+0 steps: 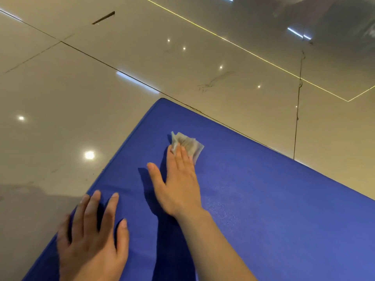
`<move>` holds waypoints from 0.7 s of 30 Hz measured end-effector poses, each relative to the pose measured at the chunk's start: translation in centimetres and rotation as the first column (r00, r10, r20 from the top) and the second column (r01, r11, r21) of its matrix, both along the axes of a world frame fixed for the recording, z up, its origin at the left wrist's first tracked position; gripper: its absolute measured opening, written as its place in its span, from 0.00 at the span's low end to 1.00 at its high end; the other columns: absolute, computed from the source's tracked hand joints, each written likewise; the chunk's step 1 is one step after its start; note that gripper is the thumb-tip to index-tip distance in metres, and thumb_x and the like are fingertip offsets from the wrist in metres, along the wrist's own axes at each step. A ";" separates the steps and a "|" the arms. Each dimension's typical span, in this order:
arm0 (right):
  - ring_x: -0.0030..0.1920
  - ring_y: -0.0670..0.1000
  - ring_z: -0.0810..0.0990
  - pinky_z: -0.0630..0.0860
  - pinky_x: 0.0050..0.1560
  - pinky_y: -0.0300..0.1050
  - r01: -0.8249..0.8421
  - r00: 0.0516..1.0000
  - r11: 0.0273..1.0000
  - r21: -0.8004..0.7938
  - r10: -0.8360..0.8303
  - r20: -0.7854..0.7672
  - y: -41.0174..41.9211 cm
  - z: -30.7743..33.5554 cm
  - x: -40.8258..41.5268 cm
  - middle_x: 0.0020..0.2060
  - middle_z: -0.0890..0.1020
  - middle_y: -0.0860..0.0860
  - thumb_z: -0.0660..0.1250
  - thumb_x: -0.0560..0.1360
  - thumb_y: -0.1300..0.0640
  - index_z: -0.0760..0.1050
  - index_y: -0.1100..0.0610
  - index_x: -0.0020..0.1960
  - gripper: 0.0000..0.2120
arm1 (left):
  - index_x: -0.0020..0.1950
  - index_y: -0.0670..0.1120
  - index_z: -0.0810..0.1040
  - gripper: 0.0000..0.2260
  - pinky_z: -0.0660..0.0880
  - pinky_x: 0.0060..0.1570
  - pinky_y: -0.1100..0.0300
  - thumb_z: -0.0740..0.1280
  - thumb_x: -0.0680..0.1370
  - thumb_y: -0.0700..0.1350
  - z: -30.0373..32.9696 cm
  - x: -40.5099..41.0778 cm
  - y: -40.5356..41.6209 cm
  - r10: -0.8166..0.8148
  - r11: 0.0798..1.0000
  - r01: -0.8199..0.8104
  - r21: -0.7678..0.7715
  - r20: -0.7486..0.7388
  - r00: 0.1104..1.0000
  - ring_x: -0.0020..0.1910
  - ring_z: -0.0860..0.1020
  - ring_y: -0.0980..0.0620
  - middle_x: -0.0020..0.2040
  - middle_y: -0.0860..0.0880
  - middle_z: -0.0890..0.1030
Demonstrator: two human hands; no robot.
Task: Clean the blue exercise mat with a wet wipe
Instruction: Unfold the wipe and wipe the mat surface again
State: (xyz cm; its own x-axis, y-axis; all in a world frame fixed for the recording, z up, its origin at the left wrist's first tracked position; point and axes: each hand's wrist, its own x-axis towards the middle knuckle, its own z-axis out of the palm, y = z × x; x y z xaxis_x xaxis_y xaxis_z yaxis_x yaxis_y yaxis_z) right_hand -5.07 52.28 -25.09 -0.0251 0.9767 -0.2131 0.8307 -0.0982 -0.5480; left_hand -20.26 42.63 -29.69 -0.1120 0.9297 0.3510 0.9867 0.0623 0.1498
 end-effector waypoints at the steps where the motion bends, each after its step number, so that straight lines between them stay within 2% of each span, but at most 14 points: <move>1: 0.77 0.42 0.39 0.40 0.77 0.43 0.012 1.000 1.000 -0.008 -0.012 0.009 -0.4 0.2 0.8 0.79 0.44 0.45 0.49 0.81 0.37 0.45 0.53 0.80 0.34 | 0.66 0.42 0.77 0.22 0.66 0.62 0.37 0.55 0.78 0.50 0.0 0.1 -0.1 -0.004 1.000 0.004 -0.002 0.003 1.000 0.66 0.73 0.36 0.68 0.37 0.73; 4: 0.78 0.42 0.42 0.46 0.78 0.45 0.206 0.977 0.979 -0.007 -0.205 0.060 -1.3 0.0 6.2 0.79 0.47 0.44 0.48 0.80 0.36 0.46 0.52 0.81 0.35 | 0.67 0.42 0.77 0.23 0.63 0.64 0.36 0.55 0.77 0.51 0.3 0.3 -0.2 -0.008 0.999 0.011 -0.047 0.059 0.998 0.67 0.71 0.36 0.69 0.37 0.72; 7: 0.78 0.42 0.44 0.51 0.77 0.50 0.466 0.884 0.882 -0.068 -0.461 0.076 -2.8 0.4 11.9 0.80 0.49 0.44 0.48 0.80 0.36 0.48 0.51 0.80 0.34 | 0.68 0.42 0.75 0.25 0.61 0.66 0.36 0.54 0.76 0.52 0.4 0.1 -0.1 -0.027 0.995 0.035 -0.095 0.086 0.996 0.69 0.69 0.36 0.70 0.37 0.71; 10: 0.79 0.46 0.45 0.52 0.77 0.53 0.560 0.828 0.824 -0.088 -0.552 0.094 -2.9 0.4 11.6 0.80 0.49 0.49 0.49 0.80 0.36 0.49 0.55 0.80 0.36 | 0.68 0.41 0.75 0.25 0.61 0.65 0.33 0.54 0.77 0.52 0.4 -0.2 -0.1 -0.042 0.993 0.054 -0.103 0.114 0.993 0.69 0.69 0.35 0.70 0.36 0.70; 12: 0.79 0.46 0.43 0.47 0.78 0.49 0.513 0.857 0.855 -0.077 -0.506 0.092 -2.4 0.1 8.6 0.80 0.47 0.49 0.51 0.79 0.35 0.48 0.56 0.80 0.38 | 0.68 0.40 0.75 0.25 0.62 0.64 0.33 0.54 0.77 0.51 0.4 -0.3 -0.1 -0.050 0.993 0.061 -0.106 0.110 0.993 0.69 0.68 0.34 0.69 0.36 0.69; 15: 0.78 0.46 0.40 0.41 0.78 0.45 0.271 0.959 0.962 0.009 -0.271 0.086 -2.5 -0.5 2.9 0.80 0.45 0.49 0.51 0.79 0.34 0.47 0.57 0.80 0.39 | 0.68 0.39 0.75 0.24 0.63 0.62 0.32 0.54 0.78 0.50 0.1 -0.5 -0.2 -0.054 0.993 0.064 -0.100 0.096 0.994 0.68 0.68 0.34 0.69 0.35 0.69; 17: 0.78 0.45 0.38 0.37 0.76 0.42 0.087 0.992 0.996 0.015 -0.089 0.093 -3.6 -0.4 0.0 0.80 0.44 0.48 0.46 0.77 0.31 0.46 0.56 0.80 0.41 | 0.68 0.40 0.74 0.24 0.62 0.63 0.31 0.55 0.77 0.51 0.3 -0.6 -0.2 -0.052 0.992 0.063 -0.113 0.098 0.994 0.69 0.67 0.34 0.70 0.36 0.69; 19: 0.78 0.44 0.38 0.35 0.75 0.40 -0.044 0.984 0.999 0.001 0.043 0.173 -5.0 -0.3 0.0 0.79 0.44 0.46 0.38 0.73 0.28 0.44 0.54 0.80 0.44 | 0.69 0.40 0.74 0.25 0.61 0.64 0.31 0.54 0.77 0.51 0.4 -0.5 -0.2 -0.042 0.989 0.056 -0.135 0.106 0.993 0.70 0.66 0.35 0.70 0.36 0.68; 21: 0.78 0.45 0.41 0.36 0.75 0.40 0.006 0.951 0.999 0.037 -0.017 0.307 -6.4 -0.7 3.4 0.79 0.47 0.47 0.32 0.70 0.26 0.45 0.53 0.80 0.47 | 0.69 0.40 0.74 0.26 0.60 0.66 0.31 0.54 0.77 0.51 0.5 -0.3 -0.3 -0.024 0.986 0.044 -0.160 0.125 0.992 0.71 0.65 0.35 0.71 0.36 0.67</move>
